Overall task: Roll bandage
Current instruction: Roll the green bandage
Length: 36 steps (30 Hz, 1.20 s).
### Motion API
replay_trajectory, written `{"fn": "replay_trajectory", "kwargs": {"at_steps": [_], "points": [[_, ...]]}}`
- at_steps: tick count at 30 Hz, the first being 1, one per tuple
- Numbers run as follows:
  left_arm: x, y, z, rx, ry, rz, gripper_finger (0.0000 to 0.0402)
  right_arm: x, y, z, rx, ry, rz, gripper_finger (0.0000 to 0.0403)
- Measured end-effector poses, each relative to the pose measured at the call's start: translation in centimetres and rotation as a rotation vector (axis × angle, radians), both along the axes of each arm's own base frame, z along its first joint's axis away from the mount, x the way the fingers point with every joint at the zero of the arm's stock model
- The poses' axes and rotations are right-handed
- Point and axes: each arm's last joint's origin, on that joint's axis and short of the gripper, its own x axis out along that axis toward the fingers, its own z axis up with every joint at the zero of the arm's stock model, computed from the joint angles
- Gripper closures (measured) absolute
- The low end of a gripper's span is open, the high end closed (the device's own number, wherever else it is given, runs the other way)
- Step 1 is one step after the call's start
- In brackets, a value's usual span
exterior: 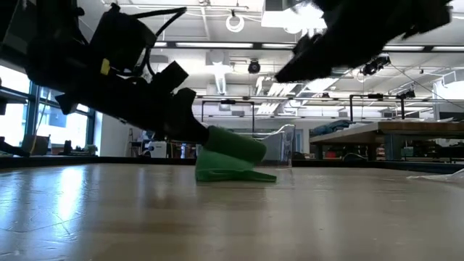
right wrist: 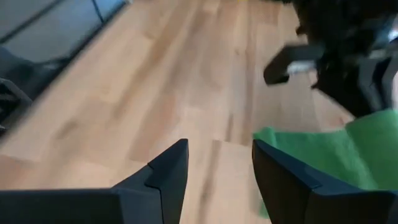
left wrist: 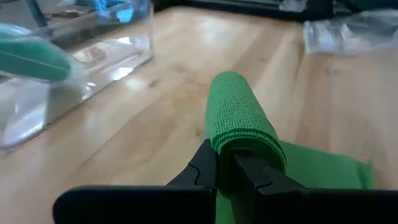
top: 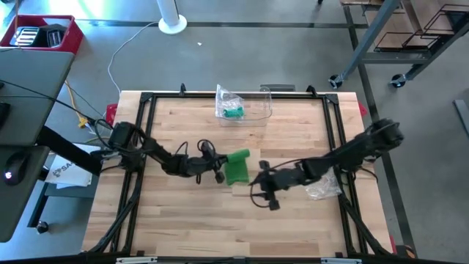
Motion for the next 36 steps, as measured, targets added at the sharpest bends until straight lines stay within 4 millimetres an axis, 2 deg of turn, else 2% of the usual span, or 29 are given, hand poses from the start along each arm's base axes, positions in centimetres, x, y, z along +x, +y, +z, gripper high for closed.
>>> {"fn": "replay_trajectory", "kwargs": {"at_steps": [5, 10, 16, 20, 22, 25, 28, 29, 33, 36], "points": [[-1.0, 1.3, -0.5, 0.029, 0.005, 0.031, 0.0392, 2.3, -2.1, -3.7, -0.012, 0.048, 0.007, 0.0234], [-2.1, 2.2, -1.2, 0.006, 0.026, 0.068, 0.0392, 4.4, -3.6, -6.5, -0.042, 0.074, 0.011, 0.0234], [-2.4, 2.2, -1.3, -0.015, 0.024, 0.065, 0.0392, 7.1, -5.4, -8.4, -0.171, 0.093, -0.089, 0.0234], [-2.4, 2.1, -1.3, -0.021, 0.024, 0.056, 0.0392, 7.9, -6.6, -9.3, -0.142, 0.145, -0.069, 0.0236], [-2.4, 2.2, -1.3, -0.022, 0.025, 0.058, 0.0392, 8.1, -7.2, -9.8, -0.09, 0.196, -0.058, 0.0251], [-2.4, 2.2, -1.3, -0.013, 0.025, 0.082, 0.0392, 7.7, -7.5, -10.5, 0.002, 0.246, -0.039, 0.0305], [-2.5, 2.3, -1.4, 0.009, 0.028, 0.127, 0.0392, 7.5, -7.0, -10.3, 0.088, 0.263, 0.004, 0.0379], [-2.5, 2.4, -1.4, 0.019, 0.03, 0.14, 0.0392, 7.4, -6.6, -10.0, 0.109, 0.273, 0.024, 0.039], [-3.0, 2.5, -1.6, 0.037, 0.047, 0.153, 0.0392, 6.1, -4.4, -7.7, 0.169, 0.31, 0.101, 0.0391], [-3.9, 2.6, -2.0, 0.023, 0.057, 0.168, 0.0392, 5.2, -3.0, -4.0, 0.147, 0.238, 0.126, 0.04]]}}
